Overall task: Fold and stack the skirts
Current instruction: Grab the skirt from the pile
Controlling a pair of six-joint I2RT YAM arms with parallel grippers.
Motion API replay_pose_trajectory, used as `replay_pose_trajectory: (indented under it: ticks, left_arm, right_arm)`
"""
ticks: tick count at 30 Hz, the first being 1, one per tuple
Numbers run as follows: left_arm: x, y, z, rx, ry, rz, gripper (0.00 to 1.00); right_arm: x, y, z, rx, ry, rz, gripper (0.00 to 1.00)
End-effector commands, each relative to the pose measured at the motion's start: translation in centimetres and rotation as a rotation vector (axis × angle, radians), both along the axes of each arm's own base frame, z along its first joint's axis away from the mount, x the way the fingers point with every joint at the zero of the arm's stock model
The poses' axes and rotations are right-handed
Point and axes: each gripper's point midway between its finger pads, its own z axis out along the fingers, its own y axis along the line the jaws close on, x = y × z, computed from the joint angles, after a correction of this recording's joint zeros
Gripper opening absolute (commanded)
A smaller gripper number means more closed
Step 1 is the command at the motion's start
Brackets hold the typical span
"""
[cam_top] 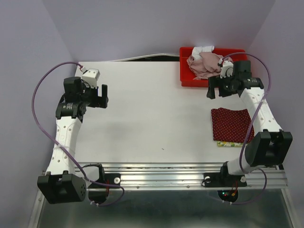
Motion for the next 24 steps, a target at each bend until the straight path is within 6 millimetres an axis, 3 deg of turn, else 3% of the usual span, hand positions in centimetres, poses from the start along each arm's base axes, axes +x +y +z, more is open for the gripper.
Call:
replay_pose_trajectory:
  ticks: [1,4,5,6,7,8,9,12,14,15,16,19,22,24]
  left_arm:
    - [0.4,0.1,0.8,0.008,-0.031,0.003,0.99]
    - [0.6,0.0,0.9,0.006,-0.02,-0.009,0.99]
    - [0.6,-0.1,0.9,0.003,-0.012,-0.01,0.99]
    - [0.8,-0.1,1.2,0.0,-0.015,-0.009,0.99]
    - [0.9,-0.1,1.3,-0.007,-0.013,-0.005,0.99]
    - [1.0,-0.1,1.2,-0.012,-0.011,-0.003,0.99]
    - [1.0,-0.2,1.2,-0.017,-0.011,-0.003,0.99]
    - [1.0,-0.5,1.3,-0.035,-0.017,-0.008,0.99]
    - [1.0,-0.6,1.1,-0.04,-0.013,-0.012,0.99]
    - [1.0,-0.6,0.9,-0.036,-0.009,-0.009,0.99]
    - [0.9,-0.5,0.7,-0.032,-0.004,-0.004,0.99]
    - [0.8,-0.2,0.4,-0.023,0.007,0.004,0.99]
    - [0.6,-0.1,0.4,-0.017,0.014,0.012,0.99]
    - [0.6,0.0,0.5,-0.012,0.011,0.018,0.99]
  right_arm:
    - [3.1,-1.7,3.6,-0.015,-0.111,-0.08,1.0]
    - [6.0,-4.8,3.6,-0.014,-0.122,-0.169,1.0]
    - [7.4,-5.9,5.4,-0.009,-0.166,-0.195,1.0]
    - [9.0,-7.9,3.8,0.003,-0.129,-0.237,1.0]
    - [11.1,-9.1,3.9,0.013,-0.138,-0.267,1.0]
    - [11.7,-10.0,6.0,0.013,-0.19,-0.286,1.0]
    - [13.3,-11.1,4.1,0.014,-0.158,-0.307,1.0]
    - [17.2,-14.1,3.5,0.004,-0.186,-0.356,1.0]
    - [19.1,-14.8,3.8,-0.005,-0.215,-0.364,1.0]
    - [19.8,-15.1,2.9,-0.006,-0.208,-0.371,1.0]
    - [20.9,-15.4,0.8,0.002,-0.189,-0.386,1.0]
    - [22.9,-16.0,-1.0,0.004,-0.215,-0.397,1.0]
    - [24.4,-16.1,-4.9,0.025,-0.192,-0.4,1.0]
    - [25.0,-16.1,-6.1,0.035,-0.19,-0.397,1.0]
